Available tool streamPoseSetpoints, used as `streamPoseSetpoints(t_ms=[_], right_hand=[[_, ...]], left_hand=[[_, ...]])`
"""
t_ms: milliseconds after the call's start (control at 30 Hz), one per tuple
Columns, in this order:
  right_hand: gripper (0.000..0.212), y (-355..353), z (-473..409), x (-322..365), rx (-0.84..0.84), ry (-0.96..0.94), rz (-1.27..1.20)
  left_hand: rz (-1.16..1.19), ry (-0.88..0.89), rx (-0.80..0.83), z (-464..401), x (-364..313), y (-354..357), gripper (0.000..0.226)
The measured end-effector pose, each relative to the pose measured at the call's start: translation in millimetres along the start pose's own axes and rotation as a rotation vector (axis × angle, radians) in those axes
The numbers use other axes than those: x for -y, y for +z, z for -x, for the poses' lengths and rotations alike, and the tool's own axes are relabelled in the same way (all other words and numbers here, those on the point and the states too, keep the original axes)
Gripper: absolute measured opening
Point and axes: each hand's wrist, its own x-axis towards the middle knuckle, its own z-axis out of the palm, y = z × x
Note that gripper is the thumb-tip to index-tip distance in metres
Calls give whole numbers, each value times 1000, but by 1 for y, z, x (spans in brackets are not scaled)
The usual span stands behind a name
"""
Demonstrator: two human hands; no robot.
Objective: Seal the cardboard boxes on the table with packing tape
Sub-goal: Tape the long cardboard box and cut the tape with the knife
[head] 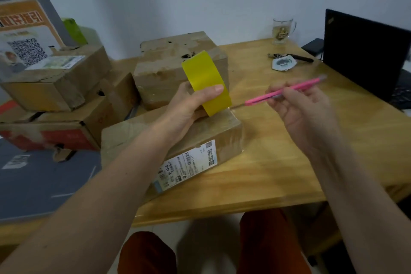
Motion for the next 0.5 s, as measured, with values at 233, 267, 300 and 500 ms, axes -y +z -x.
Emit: streamPoseSetpoints(t_ms=[233,267,300,500], right_hand=[[33,5,11,-12,195,-17,175],[32,5,11,-12,204,-33,204],[31,5,11,-12,211,-52,232],[24,5,11,-11,231,-175,399]], left_hand=[[90,15,-71,10,0,9,93],[88,15,-74,11,0,10,93],[86,17,-72,11,0,10,93],[96,28,-49,9,0,9,94]])
